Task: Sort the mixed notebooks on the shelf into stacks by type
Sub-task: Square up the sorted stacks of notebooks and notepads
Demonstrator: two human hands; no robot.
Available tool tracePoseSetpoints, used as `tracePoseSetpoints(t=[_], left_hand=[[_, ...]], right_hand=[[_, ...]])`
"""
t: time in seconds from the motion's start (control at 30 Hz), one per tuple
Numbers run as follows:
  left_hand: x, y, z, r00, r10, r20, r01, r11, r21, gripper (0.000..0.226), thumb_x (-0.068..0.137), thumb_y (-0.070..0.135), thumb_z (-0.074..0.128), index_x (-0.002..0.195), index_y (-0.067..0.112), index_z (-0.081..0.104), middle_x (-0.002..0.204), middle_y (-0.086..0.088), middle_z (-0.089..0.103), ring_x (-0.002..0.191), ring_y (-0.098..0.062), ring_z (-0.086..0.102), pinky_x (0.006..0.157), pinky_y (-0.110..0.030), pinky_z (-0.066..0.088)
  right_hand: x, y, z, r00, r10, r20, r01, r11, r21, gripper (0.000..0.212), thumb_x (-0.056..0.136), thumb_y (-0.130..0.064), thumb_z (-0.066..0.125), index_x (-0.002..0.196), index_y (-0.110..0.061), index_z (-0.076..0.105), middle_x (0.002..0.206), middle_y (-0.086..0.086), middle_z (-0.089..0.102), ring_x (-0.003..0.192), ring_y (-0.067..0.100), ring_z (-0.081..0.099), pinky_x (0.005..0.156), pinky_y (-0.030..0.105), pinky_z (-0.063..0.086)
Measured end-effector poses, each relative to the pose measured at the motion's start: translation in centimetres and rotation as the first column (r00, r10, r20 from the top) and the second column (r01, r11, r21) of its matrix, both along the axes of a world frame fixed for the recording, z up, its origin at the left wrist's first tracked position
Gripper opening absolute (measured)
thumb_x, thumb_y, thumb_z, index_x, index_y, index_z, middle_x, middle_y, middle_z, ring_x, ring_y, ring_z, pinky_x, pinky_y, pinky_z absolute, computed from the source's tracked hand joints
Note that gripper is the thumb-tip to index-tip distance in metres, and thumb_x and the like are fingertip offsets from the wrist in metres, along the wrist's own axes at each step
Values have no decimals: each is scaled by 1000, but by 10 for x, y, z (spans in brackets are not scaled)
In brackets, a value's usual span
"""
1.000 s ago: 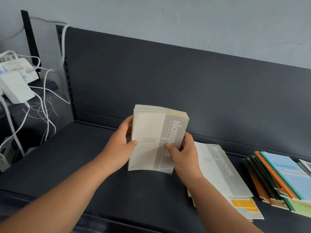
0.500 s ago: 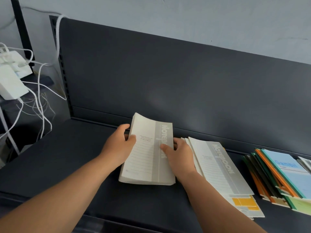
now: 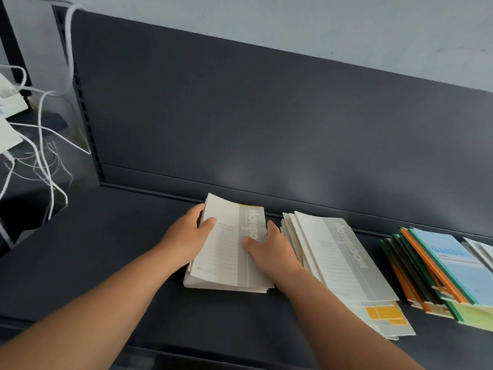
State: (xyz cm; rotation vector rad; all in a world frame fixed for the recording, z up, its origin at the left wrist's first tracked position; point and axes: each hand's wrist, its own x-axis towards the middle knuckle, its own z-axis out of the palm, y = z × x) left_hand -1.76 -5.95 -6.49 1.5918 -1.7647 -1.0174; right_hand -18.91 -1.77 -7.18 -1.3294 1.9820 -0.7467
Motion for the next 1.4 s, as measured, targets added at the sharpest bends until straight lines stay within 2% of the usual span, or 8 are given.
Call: tracePoseSetpoints(t=[0.23, 0.4, 0.5, 0.73, 0.9, 1.13, 1.27, 1.4], left_hand=[[2, 8, 7, 997, -10, 71, 15, 998, -63, 61, 97, 40, 48, 151, 28, 24, 152, 4, 36, 137, -18, 37, 102, -31, 34], [-4, 18, 23, 991, -6, 136, 35, 978, -205, 59, 97, 37, 49, 150, 26, 26, 153, 8, 34, 139, -14, 32, 102, -27, 31], [-16, 22, 35, 983, -19, 183, 74, 951, -299, 62, 96, 40, 49, 151, 25, 24, 157, 7, 27, 144, -12, 24, 112, -30, 23], [-87, 57, 49, 947, -199, 252, 281, 892, -354, 62, 98, 41, 45, 152, 26, 19, 158, 11, 21, 145, -8, 17, 112, -24, 18], [-137, 77, 33, 916, -301, 265, 361, 906, -221, 63, 98, 44, 45, 152, 27, 18, 158, 11, 22, 144, -11, 22, 112, -31, 25], [-172, 84, 13, 902, -303, 308, 342, 936, -81, 54, 92, 47, 52, 138, 28, 32, 136, 8, 43, 123, -16, 47, 100, -41, 45], [-182, 90, 5, 897, -301, 325, 323, 946, -15, 66, 93, 45, 51, 148, 27, 17, 150, 7, 26, 131, -17, 41, 103, -37, 42], [-194, 97, 0, 923, -242, 298, 256, 967, -5, 75, 98, 37, 47, 153, 24, -2, 160, 6, 2, 142, -19, 27, 106, -34, 33]], right_hand=[[3, 7, 6, 1000, 21, -14, -22, 999, -48, 39, 92, -36, 57, 128, -23, 48, 123, -8, 58, 111, 17, 57, 87, 30, 45], [-6, 25, 24, 996, 64, -57, -71, 990, -122, 56, 96, -35, 56, 146, -21, 36, 139, -10, 45, 135, 14, 40, 96, 18, 30], [-21, 37, 35, 990, 61, -125, -86, 976, -199, 69, 96, -39, 55, 154, -20, 23, 158, -7, 28, 145, 12, 27, 109, 21, 25], [-91, 72, 46, 969, -36, -245, -24, 971, -237, 66, 97, -39, 55, 153, -19, 27, 159, -5, 28, 146, 12, 24, 115, 29, 24], [-141, 90, 39, 944, -112, -310, 81, 991, -111, 56, 94, -39, 57, 144, -20, 40, 142, 0, 48, 116, 19, 52, 91, 33, 45], [-170, 94, 21, 978, -73, -196, 79, 996, 27, 50, 95, -36, 55, 140, -22, 39, 118, -6, 56, 95, 12, 55, 72, 25, 46], [-177, 95, 11, 994, -30, -106, 41, 994, 106, 62, 97, -37, 53, 150, -22, 26, 130, -3, 53, 102, 11, 53, 71, 21, 45], [-184, 98, 10, 1000, -30, 7, 29, 994, 101, 54, 99, -33, 50, 148, -21, 30, 113, -9, 46, 100, 11, 51, 64, 17, 43]])
